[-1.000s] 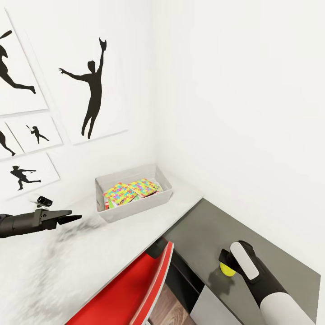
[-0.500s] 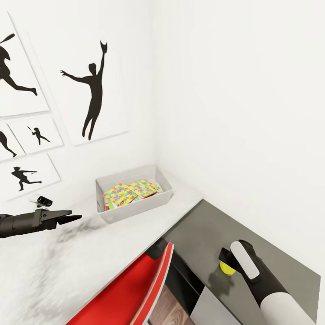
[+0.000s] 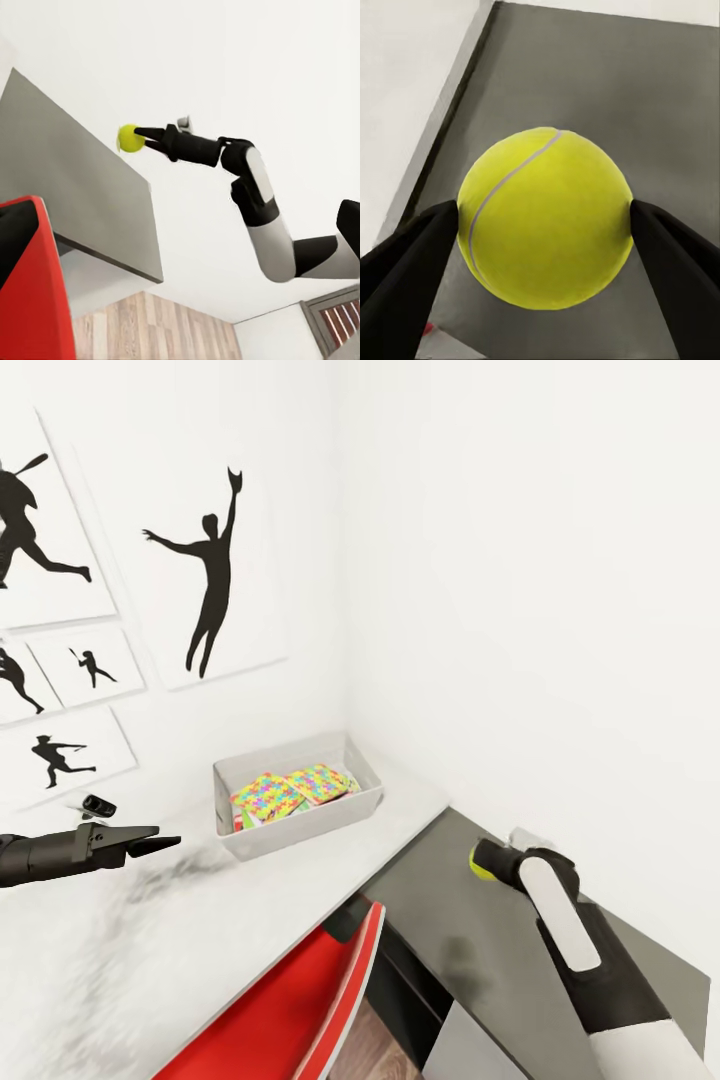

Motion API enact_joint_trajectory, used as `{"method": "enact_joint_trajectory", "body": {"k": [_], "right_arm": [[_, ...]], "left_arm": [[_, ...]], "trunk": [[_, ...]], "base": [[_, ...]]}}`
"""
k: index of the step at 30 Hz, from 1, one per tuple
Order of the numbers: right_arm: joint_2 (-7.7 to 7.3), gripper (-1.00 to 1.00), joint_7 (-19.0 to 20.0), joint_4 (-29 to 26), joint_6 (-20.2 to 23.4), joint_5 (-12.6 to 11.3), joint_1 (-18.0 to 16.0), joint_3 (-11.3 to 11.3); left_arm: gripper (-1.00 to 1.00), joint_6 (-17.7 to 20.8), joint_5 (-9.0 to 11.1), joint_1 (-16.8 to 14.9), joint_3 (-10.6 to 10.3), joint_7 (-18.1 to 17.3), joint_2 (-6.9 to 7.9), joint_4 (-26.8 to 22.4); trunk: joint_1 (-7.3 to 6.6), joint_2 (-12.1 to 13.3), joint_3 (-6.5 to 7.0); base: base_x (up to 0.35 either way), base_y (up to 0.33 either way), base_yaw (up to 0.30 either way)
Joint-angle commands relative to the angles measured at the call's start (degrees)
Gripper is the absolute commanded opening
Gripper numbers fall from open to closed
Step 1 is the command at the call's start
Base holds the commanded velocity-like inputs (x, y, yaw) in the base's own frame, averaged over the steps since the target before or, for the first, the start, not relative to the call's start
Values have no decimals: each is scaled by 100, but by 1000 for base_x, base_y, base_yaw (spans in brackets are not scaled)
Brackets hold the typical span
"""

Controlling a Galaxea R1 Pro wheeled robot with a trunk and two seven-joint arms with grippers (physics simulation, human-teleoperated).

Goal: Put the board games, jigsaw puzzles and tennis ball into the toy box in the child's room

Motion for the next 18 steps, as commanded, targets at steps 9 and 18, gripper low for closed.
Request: {"method": "enact_joint_trajectory", "body": {"k": [9, 18], "right_arm": [[29, -100, -49, -1001, 118, -43, 109, 779], [79, -100, 1070, -1050, 61, -68, 213, 923]], "left_arm": [[100, 61, -3, -6, -1, -20, 9, -1], [100, 61, 1, -1, 4, -20, 242, 37]], "trunk": [[4, -11, 71], [4, -11, 155]], "base": [[0, 0, 0], [0, 0, 0]]}}
